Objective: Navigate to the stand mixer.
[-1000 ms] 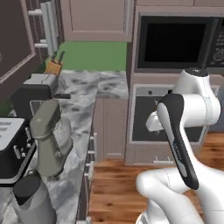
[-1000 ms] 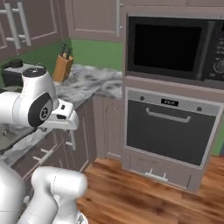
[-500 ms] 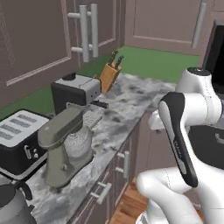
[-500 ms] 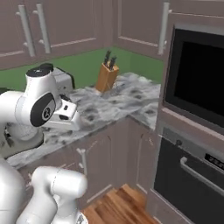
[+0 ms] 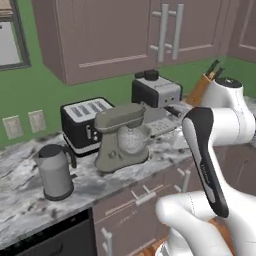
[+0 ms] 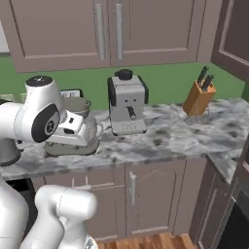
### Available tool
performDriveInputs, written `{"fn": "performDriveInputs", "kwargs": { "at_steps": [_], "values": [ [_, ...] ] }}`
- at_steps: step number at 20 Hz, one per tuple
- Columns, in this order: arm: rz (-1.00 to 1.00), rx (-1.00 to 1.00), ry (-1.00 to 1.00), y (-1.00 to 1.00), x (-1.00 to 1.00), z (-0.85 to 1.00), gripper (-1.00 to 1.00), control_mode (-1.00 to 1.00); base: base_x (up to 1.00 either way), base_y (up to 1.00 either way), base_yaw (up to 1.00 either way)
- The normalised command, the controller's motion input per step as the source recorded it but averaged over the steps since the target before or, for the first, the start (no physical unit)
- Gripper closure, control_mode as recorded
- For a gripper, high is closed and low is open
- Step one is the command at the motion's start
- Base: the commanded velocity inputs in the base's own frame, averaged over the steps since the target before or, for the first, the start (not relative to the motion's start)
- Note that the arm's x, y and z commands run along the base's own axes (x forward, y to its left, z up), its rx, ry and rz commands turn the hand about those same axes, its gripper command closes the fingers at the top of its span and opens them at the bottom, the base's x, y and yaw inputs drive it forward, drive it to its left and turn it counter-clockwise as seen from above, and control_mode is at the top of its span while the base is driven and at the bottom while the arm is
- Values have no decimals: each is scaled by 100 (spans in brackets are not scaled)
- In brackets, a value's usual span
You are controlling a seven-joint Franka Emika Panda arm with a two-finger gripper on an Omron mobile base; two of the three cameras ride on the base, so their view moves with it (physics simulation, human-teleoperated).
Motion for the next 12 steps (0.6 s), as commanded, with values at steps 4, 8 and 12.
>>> {"fn": "performDriveInputs", "kwargs": {
  "at_steps": [4, 8, 12],
  "values": [
    [0, 0, 0, 0, 0, 0, -100, 100, 76, -3, 48],
    [0, 0, 0, 0, 0, 0, -100, 100, -41, 5, 49],
    [0, 0, 0, 0, 0, 0, -100, 100, -24, -15, 34]
  ]
}}
